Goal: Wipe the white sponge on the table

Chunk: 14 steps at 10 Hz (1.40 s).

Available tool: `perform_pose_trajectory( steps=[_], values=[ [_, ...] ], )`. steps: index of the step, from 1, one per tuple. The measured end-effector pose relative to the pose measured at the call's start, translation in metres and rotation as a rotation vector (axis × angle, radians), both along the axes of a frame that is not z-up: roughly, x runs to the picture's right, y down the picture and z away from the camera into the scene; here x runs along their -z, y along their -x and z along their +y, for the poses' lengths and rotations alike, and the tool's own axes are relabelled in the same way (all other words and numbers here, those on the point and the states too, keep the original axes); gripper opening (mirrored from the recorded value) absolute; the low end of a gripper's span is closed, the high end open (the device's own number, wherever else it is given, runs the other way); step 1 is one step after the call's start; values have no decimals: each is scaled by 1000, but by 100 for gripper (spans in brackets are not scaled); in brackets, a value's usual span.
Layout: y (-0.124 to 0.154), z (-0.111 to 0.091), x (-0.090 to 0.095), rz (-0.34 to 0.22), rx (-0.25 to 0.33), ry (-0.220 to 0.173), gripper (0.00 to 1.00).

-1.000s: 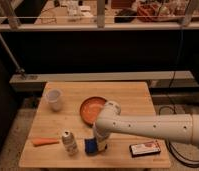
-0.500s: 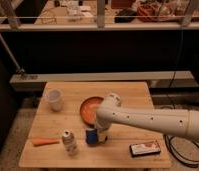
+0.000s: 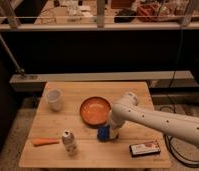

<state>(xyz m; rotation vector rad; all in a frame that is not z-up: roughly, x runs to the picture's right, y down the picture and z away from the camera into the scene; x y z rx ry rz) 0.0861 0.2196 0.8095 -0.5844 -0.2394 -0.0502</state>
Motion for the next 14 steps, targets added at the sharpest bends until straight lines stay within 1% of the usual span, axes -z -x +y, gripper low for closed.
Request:
perform_pose_trajectory(
  steps=[1, 2, 4, 6, 8, 10, 11, 12, 14],
  values=[
    [-7, 3, 0, 11, -7, 3, 0],
    [-16, 14, 2, 31, -15, 12, 0],
    [-23, 32, 12, 50, -20, 23, 0],
    [-35, 54, 30, 68, -24, 28, 0],
    [-38, 75, 51, 65, -13, 33, 0],
    [-19, 86, 64, 29, 30, 38, 0],
    [-7, 89, 66, 14, 49, 41, 0],
    [12, 94, 65, -11, 81, 47, 0],
    [43, 98, 65, -57, 135, 47, 0]
  ],
)
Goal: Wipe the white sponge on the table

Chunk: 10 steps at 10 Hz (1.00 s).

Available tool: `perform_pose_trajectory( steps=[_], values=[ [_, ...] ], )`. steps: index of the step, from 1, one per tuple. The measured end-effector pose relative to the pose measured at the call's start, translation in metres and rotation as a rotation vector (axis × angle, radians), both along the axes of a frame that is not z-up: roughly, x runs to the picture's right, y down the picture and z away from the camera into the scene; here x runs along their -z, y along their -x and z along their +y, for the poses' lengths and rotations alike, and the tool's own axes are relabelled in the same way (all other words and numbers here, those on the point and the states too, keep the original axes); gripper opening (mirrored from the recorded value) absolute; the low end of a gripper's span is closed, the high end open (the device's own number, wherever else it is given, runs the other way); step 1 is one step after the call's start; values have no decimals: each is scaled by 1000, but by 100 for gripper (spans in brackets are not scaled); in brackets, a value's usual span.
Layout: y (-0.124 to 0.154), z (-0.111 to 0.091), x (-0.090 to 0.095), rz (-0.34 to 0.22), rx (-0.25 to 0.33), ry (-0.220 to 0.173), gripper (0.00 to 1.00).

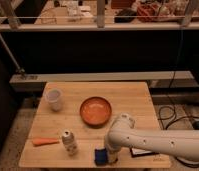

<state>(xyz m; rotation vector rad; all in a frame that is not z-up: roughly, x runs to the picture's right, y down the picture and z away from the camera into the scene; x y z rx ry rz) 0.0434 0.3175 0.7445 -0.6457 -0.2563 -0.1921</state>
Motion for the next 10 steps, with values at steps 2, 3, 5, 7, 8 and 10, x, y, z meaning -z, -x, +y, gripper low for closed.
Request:
perform_pose_trajectory(
  steps=[2, 3, 5, 7, 8, 10],
  values=[
    [30, -2, 4, -51, 56, -12, 0],
    [38, -7, 5, -63, 67, -20, 0],
    [43, -24, 3, -72, 79, -41, 0],
    [49, -41, -6, -82, 94, -53, 0],
    [50, -54, -17, -85, 96, -60, 0],
    [47, -72, -33, -81, 82, -71, 0]
  ],
)
